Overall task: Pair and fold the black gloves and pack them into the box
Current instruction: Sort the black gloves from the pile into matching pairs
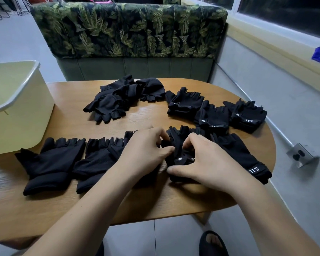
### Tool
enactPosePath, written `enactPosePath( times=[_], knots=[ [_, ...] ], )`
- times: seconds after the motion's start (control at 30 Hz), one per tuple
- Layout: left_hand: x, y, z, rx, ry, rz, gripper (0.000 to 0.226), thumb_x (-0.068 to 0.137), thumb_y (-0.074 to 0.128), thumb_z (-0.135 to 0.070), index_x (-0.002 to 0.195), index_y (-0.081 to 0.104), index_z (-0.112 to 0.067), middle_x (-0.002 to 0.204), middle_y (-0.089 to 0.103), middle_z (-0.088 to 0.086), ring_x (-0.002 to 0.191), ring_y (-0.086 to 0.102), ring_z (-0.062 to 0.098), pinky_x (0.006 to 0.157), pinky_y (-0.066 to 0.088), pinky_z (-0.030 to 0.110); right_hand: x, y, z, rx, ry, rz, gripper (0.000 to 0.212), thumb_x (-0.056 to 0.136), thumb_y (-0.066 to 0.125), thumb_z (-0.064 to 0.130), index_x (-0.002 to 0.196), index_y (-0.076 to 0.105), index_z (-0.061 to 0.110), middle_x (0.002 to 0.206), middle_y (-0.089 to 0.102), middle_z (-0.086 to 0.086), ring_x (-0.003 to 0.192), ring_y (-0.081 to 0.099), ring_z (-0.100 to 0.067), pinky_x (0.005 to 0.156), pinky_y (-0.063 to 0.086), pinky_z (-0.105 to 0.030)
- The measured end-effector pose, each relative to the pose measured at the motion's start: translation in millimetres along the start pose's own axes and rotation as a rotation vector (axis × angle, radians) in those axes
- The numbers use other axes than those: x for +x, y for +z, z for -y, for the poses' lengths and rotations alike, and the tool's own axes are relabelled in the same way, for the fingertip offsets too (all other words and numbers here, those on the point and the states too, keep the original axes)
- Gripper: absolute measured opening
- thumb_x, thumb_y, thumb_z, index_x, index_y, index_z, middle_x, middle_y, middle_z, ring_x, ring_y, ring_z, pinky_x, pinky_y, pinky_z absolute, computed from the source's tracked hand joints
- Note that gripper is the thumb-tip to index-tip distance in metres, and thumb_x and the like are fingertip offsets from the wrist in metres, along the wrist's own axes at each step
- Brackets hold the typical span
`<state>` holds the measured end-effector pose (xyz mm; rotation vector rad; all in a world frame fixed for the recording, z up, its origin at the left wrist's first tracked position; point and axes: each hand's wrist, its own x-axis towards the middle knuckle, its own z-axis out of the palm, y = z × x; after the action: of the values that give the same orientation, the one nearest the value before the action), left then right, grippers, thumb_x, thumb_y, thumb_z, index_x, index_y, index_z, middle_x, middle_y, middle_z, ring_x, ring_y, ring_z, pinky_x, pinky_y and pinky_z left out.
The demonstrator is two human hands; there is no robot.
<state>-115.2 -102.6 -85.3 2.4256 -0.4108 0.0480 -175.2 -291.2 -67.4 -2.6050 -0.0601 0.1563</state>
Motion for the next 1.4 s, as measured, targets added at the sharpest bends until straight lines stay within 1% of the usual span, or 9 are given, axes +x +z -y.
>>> enactPosePath(
  times=[0.1,0.23,0.37,0.5,0.73,0.97,1.07,1.17,1.4],
  knots=[
    [-1.4,-3.0,2.5,-0.026,-0.019,-0.001,0.019,0.086,0.084,-0.036,0.099,0.071,-0.031,0.088,0.065,-0.010,0.083,0.059,0.000,0.074,0.049,0.025,-3.5,-1.9,1.6,-0.030,-0.014,-0.005,0.049,0.078,0.083,0.059,0.103,0.049,0.034,0.103,0.056,0.015,0.095,0.054,-0.005,0.075,0.047,-0.029],
    [-4.5,-4.3,1.7,-0.092,-0.035,0.011,0.016,0.084,0.085,-0.028,0.089,0.070,-0.029,0.081,0.067,-0.006,0.075,0.059,0.003,0.065,0.046,0.022,-2.0,-8.1,-2.5,0.108,0.024,-0.079,0.018,0.101,0.062,0.037,0.093,0.052,0.025,0.083,0.065,0.003,0.071,0.060,-0.014,0.059,0.042,-0.031],
    [-5.5,-0.1,-2.5,-0.126,-0.008,-0.050,0.021,0.083,0.083,-0.040,0.092,0.067,-0.031,0.080,0.061,-0.009,0.075,0.057,0.004,0.066,0.043,0.026,-1.4,-15.8,-4.0,0.267,0.119,-0.123,0.020,0.105,0.052,0.031,0.096,0.050,0.014,0.083,0.063,-0.008,0.067,0.051,-0.019,0.060,0.036,-0.038],
    [-6.6,6.6,-10.4,-0.014,0.084,-0.055,0.046,0.079,0.085,-0.051,0.114,0.060,-0.036,0.108,0.052,-0.016,0.095,0.056,0.006,0.078,0.050,0.031,-2.0,-17.1,-3.0,0.328,0.158,-0.151,0.020,0.106,0.048,0.028,0.097,0.047,0.010,0.077,0.057,-0.008,0.064,0.046,-0.020,0.060,0.033,-0.039],
    [2.6,10.5,-8.7,0.128,0.168,-0.211,0.017,0.092,0.070,-0.015,0.100,0.077,-0.029,0.104,0.056,-0.009,0.088,0.059,0.019,0.069,0.053,0.039,-5.7,-14.7,-2.5,0.313,0.096,-0.135,0.022,0.105,0.053,0.034,0.088,0.047,0.022,0.066,0.053,0.005,0.049,0.041,-0.008,0.052,0.034,-0.032],
    [4.8,6.5,3.3,0.109,0.108,-0.076,0.028,0.090,0.065,-0.005,0.099,0.079,-0.028,0.106,0.059,-0.007,0.095,0.061,0.018,0.084,0.054,0.037,-17.2,-5.8,3.0,-0.044,-0.088,-0.035,0.028,0.099,0.064,0.027,0.111,0.043,0.041,0.113,0.064,0.014,0.066,0.056,-0.001,0.063,0.046,-0.027],
    [2.0,6.8,4.9,0.018,0.113,-0.059,0.025,0.091,0.066,-0.014,0.109,0.074,-0.031,0.107,0.060,-0.010,0.093,0.063,0.011,0.088,0.053,0.033,-20.8,1.1,6.7,-0.133,-0.127,-0.003,0.029,0.099,0.059,0.023,0.115,0.043,0.041,0.109,0.061,0.012,0.096,0.062,-0.015,0.084,0.053,-0.040],
    [-0.5,6.7,3.0,-0.036,0.129,-0.027,0.022,0.092,0.066,-0.024,0.112,0.070,-0.032,0.107,0.063,-0.009,0.095,0.063,0.011,0.091,0.053,0.033,-23.6,4.4,10.4,-0.175,-0.131,0.019,0.027,0.100,0.054,0.019,0.118,0.045,0.038,0.118,0.058,0.013,0.107,0.060,-0.021,0.090,0.052,-0.041],
    [-0.2,4.7,3.1,0.071,0.037,-0.037,0.023,0.084,0.062,-0.008,0.098,0.059,-0.027,0.078,0.067,-0.005,0.081,0.064,0.019,0.073,0.056,0.042,-25.5,3.2,14.3,-0.214,-0.129,0.068,0.035,0.101,0.051,0.013,0.125,0.048,0.037,0.135,0.055,0.013,0.118,0.060,-0.022,0.098,0.051,-0.041]
  ],
)
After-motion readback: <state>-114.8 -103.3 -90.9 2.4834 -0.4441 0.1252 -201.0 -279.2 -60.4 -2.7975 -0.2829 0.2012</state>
